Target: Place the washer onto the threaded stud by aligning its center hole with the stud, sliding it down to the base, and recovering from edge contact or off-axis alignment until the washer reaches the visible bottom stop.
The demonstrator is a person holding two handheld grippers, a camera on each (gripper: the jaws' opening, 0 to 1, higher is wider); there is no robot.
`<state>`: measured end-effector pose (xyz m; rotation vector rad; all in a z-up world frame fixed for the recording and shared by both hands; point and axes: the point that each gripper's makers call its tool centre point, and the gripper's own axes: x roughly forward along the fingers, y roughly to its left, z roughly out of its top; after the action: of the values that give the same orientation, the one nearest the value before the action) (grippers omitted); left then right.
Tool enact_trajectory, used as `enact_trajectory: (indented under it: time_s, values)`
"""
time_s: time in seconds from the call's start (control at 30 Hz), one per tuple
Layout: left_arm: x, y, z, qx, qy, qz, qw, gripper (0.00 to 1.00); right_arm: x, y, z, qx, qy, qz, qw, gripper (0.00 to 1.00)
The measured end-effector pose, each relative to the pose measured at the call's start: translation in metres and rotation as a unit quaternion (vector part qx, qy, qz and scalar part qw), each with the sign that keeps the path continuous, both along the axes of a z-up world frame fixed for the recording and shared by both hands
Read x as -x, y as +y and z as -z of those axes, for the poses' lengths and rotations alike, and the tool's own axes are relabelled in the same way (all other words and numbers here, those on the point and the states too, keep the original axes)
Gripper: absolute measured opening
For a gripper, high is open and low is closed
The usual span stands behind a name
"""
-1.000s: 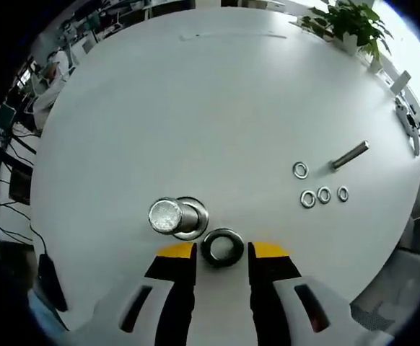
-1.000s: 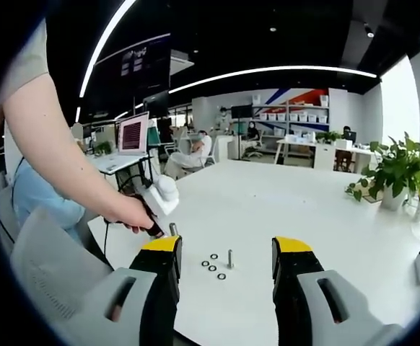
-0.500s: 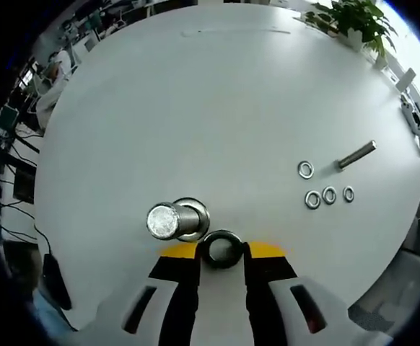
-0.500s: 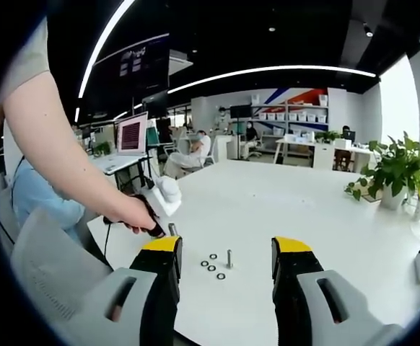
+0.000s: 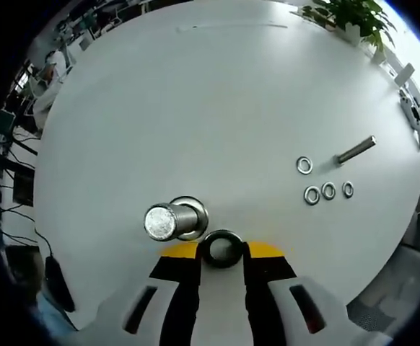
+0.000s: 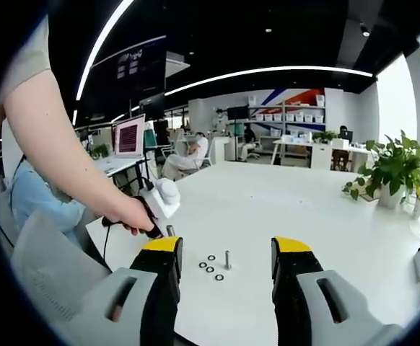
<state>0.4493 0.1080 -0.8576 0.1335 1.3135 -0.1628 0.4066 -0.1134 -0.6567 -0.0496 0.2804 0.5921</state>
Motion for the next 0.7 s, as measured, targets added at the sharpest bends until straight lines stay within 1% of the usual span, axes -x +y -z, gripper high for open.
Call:
enact_trajectory:
  time_s: [0.13, 0.4, 0.47, 0.53, 0.57, 0.6, 0.63, 0.67, 0.7]
  values:
    - [0.0003, 0.0001, 0.0003, 0.003, -0.004, 0.005, 1.0, 0.21, 0.0002, -0.0004, 0.0, -0.001, 0.0, 0.001, 1.0, 0.52]
    - [-0.0002, 0.001, 0.0014, 0.005, 0.002, 0.012, 0.9999, 0.21, -0.0001, 0.0003, -0.0004, -0.002, 0.0, 0.0, 1.0, 0.52]
    - [0.0005, -0.0017, 0.0014, 0.013, 0.006, 0.009, 0.9999, 0.24, -0.0002, 0.0002, -0.0001, -0.002, 0.001, 0.0, 1.0, 0.52]
    - [0.0013, -0.0038, 0.0014, 0.014, 0.009, 0.016, 0.9997, 0.27, -0.0001, 0.0003, -0.0002, -0.002, 0.001, 0.0, 1.0, 0.52]
    - [0.0017, -0.0035, 0.0016, 0.009, 0.01, 0.027, 0.9996, 0.26, 0.0, 0.0005, -0.0003, -0.002, 0.001, 0.0, 1.0, 0.52]
    - [0.0016, -0.002, 0.0018, 0.004, 0.008, 0.031, 0.9995, 0.23, 0.0, 0.0007, -0.0004, -0.002, 0.0, -0.001, 1.0, 0.52]
    - [0.0018, 0.0004, 0.0018, 0.002, 0.006, 0.027, 0.9996, 0.21, 0.0, 0.0008, -0.0003, -0.002, 0.0, -0.001, 1.0, 0.52]
    - [0.0001, 0.0016, 0.0016, 0.007, -0.001, 0.008, 0.9999, 0.21, 0.0001, 0.0007, -0.0001, -0.001, 0.001, -0.001, 1.0, 0.52]
    - [0.0001, 0.0019, 0.0011, 0.01, -0.002, 0.005, 0.9999, 0.21, -0.0001, 0.0003, 0.0002, -0.001, 0.001, 0.0, 1.0, 0.52]
